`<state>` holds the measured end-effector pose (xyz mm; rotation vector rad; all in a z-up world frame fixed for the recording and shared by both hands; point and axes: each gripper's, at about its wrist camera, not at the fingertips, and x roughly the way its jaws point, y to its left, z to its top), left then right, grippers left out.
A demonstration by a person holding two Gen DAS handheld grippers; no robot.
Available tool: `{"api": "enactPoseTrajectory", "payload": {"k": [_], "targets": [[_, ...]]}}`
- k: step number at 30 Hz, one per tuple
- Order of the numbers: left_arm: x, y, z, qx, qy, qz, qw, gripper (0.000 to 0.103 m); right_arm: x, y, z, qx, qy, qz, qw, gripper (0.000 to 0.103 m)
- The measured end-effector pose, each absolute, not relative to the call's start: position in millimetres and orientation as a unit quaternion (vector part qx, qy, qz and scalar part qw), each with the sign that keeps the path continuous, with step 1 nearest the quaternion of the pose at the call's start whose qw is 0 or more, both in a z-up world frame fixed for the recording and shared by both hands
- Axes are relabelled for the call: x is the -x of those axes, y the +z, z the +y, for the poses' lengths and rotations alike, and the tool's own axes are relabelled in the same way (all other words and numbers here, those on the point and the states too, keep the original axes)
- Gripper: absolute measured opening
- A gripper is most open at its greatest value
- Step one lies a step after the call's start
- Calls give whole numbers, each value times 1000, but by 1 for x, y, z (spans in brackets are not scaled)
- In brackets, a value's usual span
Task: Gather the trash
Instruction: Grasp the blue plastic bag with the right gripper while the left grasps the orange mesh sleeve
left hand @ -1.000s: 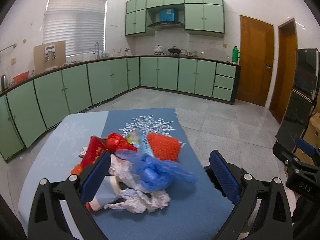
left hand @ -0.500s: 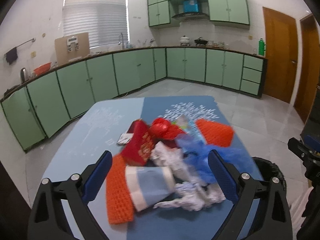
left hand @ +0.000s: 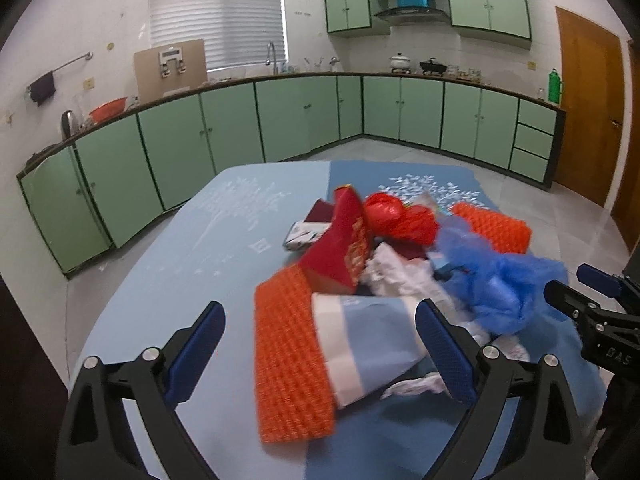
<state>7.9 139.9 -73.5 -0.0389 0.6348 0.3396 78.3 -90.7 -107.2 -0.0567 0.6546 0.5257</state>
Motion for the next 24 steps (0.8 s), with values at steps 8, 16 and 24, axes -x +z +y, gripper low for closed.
{"api": "enactPoseTrajectory", "payload": {"k": [8,16,24], "targets": [[-5,-90,157,29,174,330,927,94,-88,-127,-76,29,285,354,890,47],[-9,-96,155,32,168,333,927,94,-77,-122,-71,30,323,350,879,5],[-12,-105,163,49,154,351,922,67,-77,-124,-71,31,320,351,880,5]]}}
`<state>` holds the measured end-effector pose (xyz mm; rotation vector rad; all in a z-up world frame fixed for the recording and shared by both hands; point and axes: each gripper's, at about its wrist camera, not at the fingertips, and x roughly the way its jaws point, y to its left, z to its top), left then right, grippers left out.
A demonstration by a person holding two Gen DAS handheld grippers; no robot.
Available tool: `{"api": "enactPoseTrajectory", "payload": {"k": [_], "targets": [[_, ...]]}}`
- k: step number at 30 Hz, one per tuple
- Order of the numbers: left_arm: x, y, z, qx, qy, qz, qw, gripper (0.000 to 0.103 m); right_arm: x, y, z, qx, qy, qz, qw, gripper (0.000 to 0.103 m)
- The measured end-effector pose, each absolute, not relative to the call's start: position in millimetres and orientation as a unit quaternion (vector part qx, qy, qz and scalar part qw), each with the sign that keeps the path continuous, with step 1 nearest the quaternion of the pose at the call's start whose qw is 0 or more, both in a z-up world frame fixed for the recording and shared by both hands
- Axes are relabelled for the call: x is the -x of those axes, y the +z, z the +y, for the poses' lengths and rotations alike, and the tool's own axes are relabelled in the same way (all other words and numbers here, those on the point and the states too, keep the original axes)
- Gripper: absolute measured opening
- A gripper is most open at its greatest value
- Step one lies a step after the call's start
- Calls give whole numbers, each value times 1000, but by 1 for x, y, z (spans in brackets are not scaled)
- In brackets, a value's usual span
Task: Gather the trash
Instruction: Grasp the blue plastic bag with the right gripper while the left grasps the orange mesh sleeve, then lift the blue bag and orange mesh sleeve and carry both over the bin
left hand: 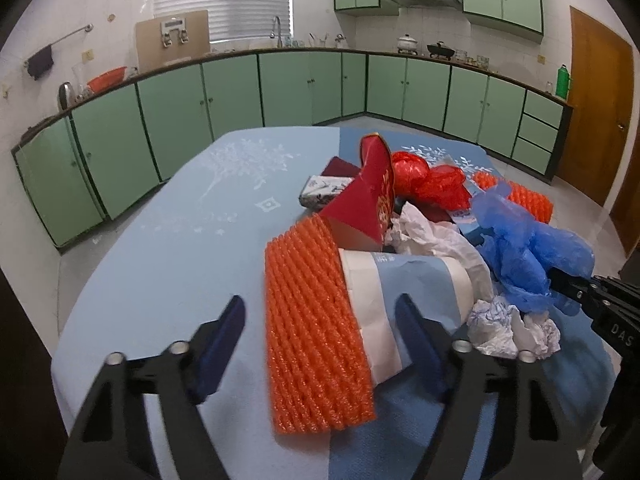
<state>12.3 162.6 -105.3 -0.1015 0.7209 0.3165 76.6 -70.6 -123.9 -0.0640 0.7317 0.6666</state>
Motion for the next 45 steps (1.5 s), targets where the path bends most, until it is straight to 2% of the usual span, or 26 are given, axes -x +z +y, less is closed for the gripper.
{"api": "enactPoseTrajectory", "payload": {"k": [1,3,6,8,14,17,26,34,45], "targets": [[-14,-108,164,52,152,357,920,60,-76,-124,-70,30,320,351,880,5],[-15,-112,166,58,146,365,918,53,-75,-123,-69,31,320,349,880,5],[-15,-113,167,61,147,368,916,51,-74,-122,-69,35,321,345,881,5],[-14,-114,168,65,145,371,915,46,-72,-122,-68,36,322,344,881,5],[-7,-114,176,85,140,368,915,21,-70,-121,-68,39,322,341,882,5],[-5,-114,177,86,141,367,915,15,-70,-120,-67,39,320,341,883,5],[4,-89,177,90,139,331,929,11,-67,-107,-70,33,318,326,890,5],[13,-44,168,71,139,273,949,11,-63,-70,-80,11,323,285,903,5],[4,-8,131,63,74,239,966,11,-54,-27,-106,-23,321,238,916,5]]}}
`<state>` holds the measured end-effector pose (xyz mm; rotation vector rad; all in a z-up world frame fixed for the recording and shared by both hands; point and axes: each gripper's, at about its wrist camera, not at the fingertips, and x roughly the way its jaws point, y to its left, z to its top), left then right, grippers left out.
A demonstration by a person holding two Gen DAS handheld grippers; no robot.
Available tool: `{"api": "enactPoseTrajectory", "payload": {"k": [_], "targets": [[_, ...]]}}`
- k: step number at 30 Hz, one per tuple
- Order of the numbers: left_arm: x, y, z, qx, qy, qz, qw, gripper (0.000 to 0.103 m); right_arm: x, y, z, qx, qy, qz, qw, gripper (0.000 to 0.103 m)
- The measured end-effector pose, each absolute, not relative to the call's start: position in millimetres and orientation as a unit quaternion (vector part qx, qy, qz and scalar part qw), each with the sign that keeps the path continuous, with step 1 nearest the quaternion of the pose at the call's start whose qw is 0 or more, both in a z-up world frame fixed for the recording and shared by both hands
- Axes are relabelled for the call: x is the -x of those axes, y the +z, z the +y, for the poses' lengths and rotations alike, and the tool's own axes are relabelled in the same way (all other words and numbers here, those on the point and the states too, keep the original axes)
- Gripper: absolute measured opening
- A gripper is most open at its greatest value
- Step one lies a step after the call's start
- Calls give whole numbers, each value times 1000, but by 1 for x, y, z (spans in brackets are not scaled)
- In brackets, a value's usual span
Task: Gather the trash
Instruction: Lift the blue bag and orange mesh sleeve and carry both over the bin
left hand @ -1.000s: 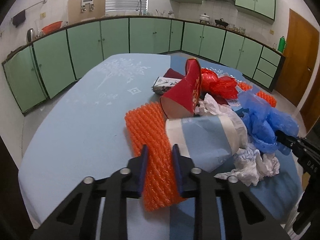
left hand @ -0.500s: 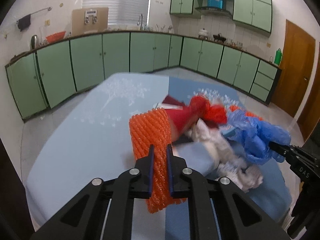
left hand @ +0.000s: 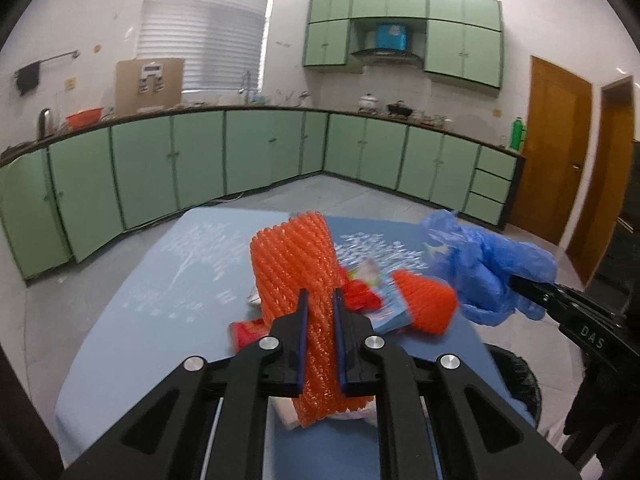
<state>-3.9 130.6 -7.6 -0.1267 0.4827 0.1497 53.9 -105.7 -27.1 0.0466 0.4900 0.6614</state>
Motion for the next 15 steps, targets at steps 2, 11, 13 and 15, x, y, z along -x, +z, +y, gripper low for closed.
{"api": "enactPoseTrajectory", "payload": {"k": [2,11,13,15], "targets": [[2,-4,122,58,59,235,969,11,-52,-21,-115,-29,314,230,921,5],[-24,-4,64,39,-28,237,970,11,-47,-12,-172,-40,244,218,944,5],[-32,-5,50,36,-47,238,970,11,-45,-13,-187,-42,224,219,949,5],[-42,-5,36,32,-66,238,968,11,-45,-14,-202,-43,203,219,953,5]]}}
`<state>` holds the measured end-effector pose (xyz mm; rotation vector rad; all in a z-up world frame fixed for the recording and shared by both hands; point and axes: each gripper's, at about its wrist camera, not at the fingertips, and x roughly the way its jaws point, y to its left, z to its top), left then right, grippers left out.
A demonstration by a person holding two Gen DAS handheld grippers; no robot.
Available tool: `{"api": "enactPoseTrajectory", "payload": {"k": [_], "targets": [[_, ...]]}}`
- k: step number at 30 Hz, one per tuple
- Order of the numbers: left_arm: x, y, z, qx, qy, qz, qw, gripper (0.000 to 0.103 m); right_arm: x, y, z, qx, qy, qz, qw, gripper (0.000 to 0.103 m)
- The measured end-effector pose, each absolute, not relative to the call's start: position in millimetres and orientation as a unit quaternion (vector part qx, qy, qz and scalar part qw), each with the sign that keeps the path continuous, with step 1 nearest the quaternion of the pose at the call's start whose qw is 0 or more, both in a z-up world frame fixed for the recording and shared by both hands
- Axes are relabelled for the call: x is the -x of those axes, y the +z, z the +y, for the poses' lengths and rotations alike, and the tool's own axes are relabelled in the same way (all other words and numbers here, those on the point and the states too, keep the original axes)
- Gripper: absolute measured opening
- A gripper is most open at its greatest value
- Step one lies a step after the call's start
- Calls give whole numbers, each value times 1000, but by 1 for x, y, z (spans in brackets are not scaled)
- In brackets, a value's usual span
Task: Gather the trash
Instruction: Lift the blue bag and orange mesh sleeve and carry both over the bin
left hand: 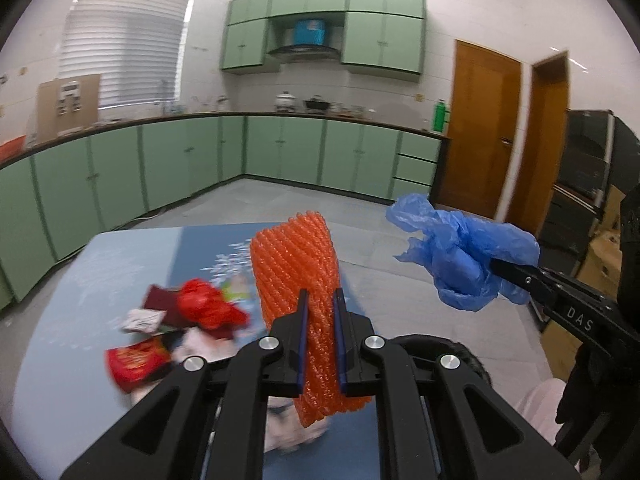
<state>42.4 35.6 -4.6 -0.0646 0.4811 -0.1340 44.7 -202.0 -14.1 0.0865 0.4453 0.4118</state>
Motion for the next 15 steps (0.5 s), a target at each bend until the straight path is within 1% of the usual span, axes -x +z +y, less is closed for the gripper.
{"api": "enactPoseTrajectory", "payload": {"k": [7,15], "targets": [[-65,-9,-19,22,-145,237,960,11,-50,-32,-258,-51,126,233,963,5],[-91,-35,-80,8,-203,259,944,11,-55,-68,-297,-66,68,262,960,5]]}}
